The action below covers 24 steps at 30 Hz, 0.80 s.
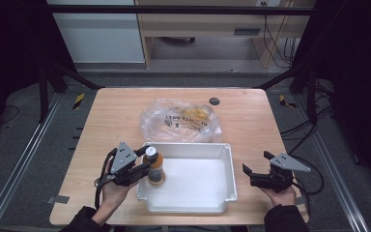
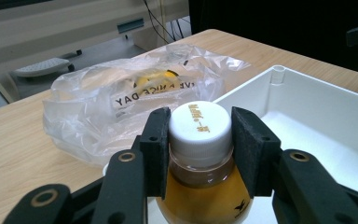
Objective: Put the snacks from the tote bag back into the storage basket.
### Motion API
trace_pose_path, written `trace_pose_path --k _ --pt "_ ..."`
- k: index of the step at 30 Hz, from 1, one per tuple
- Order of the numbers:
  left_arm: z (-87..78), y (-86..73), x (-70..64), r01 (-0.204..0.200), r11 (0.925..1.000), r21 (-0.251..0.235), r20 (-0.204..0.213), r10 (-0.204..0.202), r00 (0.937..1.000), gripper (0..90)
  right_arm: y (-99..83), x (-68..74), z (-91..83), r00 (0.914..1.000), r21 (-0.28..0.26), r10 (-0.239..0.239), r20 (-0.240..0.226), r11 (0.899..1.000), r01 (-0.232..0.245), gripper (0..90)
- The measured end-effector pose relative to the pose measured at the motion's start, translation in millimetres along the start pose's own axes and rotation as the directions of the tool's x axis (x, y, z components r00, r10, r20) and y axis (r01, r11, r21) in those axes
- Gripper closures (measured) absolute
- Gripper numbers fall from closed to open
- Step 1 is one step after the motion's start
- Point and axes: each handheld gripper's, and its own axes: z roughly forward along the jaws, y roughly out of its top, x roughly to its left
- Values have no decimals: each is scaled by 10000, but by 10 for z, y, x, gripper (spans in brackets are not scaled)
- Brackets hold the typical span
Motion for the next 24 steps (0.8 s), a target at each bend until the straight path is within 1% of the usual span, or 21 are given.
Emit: trace_pose_path --k 1,4,7,10,14,15,17,19,21,24 --pt "3 -4 1 -71 9999 86 15 70 10000 587 0 -2 1 10000 0 -44 0 10000 44 59" --pt "23 -27 -7 -21 9999 147 -14 21 10000 587 0 -2 1 10000 3 -39 2 10000 39 59" --pt "13 -35 2 -99 9998 179 -34 100 9999 587 0 -1 -2 10000 -7 -11 1 10000 11 59" --pt "-5 -54 6 -15 9999 115 -45 16 10000 587 0 -3 0 10000 -7 -32 2 10000 32 59" --pt "-17 -75 2 -19 10000 45 -14 19 10000 586 -1 -1 1 10000 21 -27 7 10000 27 59" --pt "-13 -80 -1 -1 10000 53 121 1 9999 586 -1 -1 1 10000 21 -32 16 10000 32 59" --pt "-11 -85 -23 -92 10000 26 113 91 9999 585 -2 1 1 10000 51 -2 13 10000 2 59" --pt "-14 -93 -24 -28 10000 -14 80 29 10000 583 -3 1 3 10000 46 -7 -2 10000 7 59" --pt "-17 -104 -13 167 9998 -50 136 -166 9998 580 -4 1 5 10000 83 -8 11 10000 8 59" --pt "-17 -107 -13 260 9997 -37 149 -259 9996 573 -5 0 7 10000 111 7 29 9999 -8 58"
